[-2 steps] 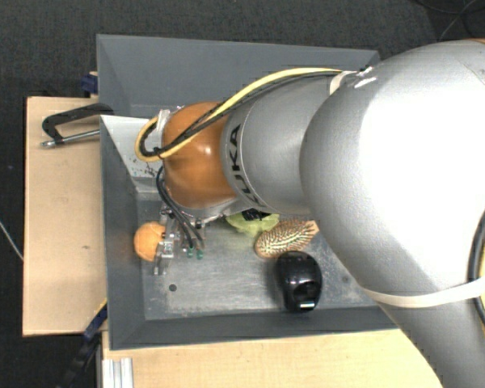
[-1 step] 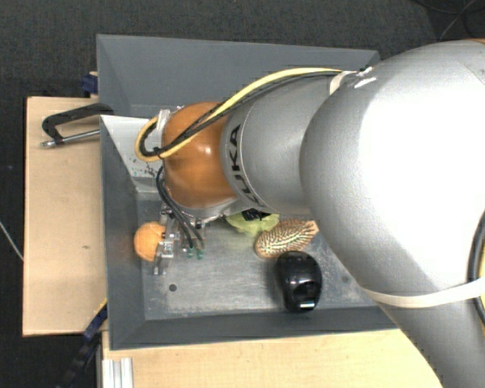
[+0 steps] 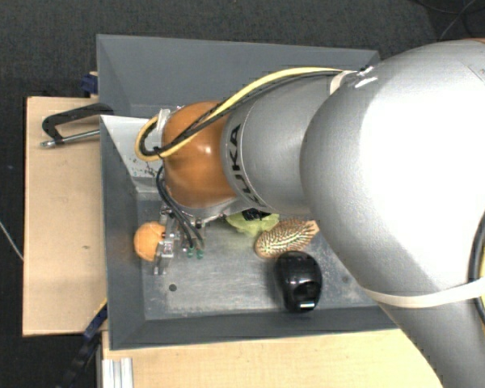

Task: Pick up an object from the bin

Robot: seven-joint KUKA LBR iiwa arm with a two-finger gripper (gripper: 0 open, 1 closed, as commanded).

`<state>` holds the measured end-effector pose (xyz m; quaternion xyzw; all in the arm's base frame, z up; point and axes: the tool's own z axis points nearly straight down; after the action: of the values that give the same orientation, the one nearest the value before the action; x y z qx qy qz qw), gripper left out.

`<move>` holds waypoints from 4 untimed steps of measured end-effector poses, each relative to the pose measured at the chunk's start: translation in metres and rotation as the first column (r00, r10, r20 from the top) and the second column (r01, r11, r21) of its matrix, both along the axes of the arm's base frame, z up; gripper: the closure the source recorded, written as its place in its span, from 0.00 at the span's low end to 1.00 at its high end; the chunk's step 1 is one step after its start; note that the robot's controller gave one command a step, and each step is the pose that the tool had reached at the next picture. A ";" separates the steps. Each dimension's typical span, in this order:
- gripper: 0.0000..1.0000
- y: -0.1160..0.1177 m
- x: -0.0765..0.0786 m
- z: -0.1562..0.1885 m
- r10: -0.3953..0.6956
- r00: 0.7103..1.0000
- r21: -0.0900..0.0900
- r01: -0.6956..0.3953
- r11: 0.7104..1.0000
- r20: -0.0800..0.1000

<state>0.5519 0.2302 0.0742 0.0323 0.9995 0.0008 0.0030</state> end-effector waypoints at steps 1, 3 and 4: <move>1.00 0.000 -0.001 0.005 0.000 1.000 -0.001 0.000 1.000 -0.005; 1.00 0.001 0.000 0.026 0.000 1.000 0.002 0.000 1.000 -0.001; 1.00 0.001 -0.001 0.033 0.001 1.000 0.000 -0.001 1.000 -0.004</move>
Offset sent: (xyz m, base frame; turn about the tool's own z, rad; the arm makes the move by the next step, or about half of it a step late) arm 0.0001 0.0000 0.0410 0.0000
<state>0.5509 0.2308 0.1070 0.0320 0.9995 0.0009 0.0008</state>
